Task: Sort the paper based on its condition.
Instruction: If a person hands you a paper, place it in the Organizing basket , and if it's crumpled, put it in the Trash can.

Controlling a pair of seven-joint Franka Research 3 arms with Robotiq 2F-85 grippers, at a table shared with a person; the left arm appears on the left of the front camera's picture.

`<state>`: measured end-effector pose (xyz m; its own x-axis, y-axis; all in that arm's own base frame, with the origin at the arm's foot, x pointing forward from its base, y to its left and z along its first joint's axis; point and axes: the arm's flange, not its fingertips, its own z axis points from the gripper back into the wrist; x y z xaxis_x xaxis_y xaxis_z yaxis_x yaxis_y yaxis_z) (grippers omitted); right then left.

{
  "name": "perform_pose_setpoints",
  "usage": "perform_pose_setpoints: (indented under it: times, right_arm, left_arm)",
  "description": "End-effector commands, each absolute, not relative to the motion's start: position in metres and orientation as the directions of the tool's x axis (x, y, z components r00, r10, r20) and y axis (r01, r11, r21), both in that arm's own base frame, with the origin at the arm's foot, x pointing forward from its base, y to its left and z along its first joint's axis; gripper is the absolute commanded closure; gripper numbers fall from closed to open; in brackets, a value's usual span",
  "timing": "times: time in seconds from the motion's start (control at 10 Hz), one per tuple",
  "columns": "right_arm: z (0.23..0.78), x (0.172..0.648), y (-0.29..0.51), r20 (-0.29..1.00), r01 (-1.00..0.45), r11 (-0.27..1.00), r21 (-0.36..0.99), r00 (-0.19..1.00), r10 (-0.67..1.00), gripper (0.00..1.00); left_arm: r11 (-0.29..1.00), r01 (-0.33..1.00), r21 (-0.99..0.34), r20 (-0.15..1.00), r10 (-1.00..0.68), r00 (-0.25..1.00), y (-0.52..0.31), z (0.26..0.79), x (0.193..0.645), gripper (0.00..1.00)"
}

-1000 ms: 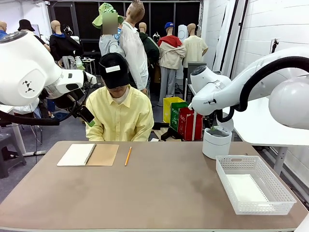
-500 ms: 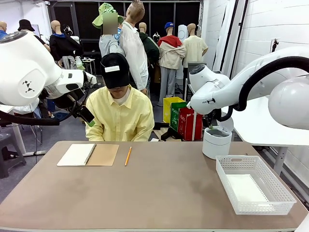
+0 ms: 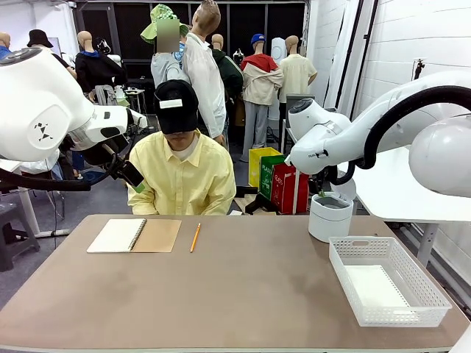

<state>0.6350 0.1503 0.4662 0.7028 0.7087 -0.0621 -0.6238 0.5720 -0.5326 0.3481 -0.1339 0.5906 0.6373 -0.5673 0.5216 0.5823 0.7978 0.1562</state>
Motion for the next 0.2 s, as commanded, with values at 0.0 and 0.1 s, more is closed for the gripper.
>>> perform_pose_setpoints:
  times: [0.0,0.1]
  right_arm:
    - [0.4638,0.6349,0.1474,-0.070,-0.628,0.569,-0.530,0.701,0.709,0.00]
    - [0.4638,0.6349,0.1474,-0.070,-0.628,0.569,-0.530,0.701,0.709,0.00]
  left_arm:
    - [0.800,0.579,0.154,0.522,-0.564,0.640,-0.1333,0.5913,0.3481,0.00]
    - [0.800,0.579,0.154,0.522,-0.564,0.640,-0.1333,0.5913,0.3481,0.00]
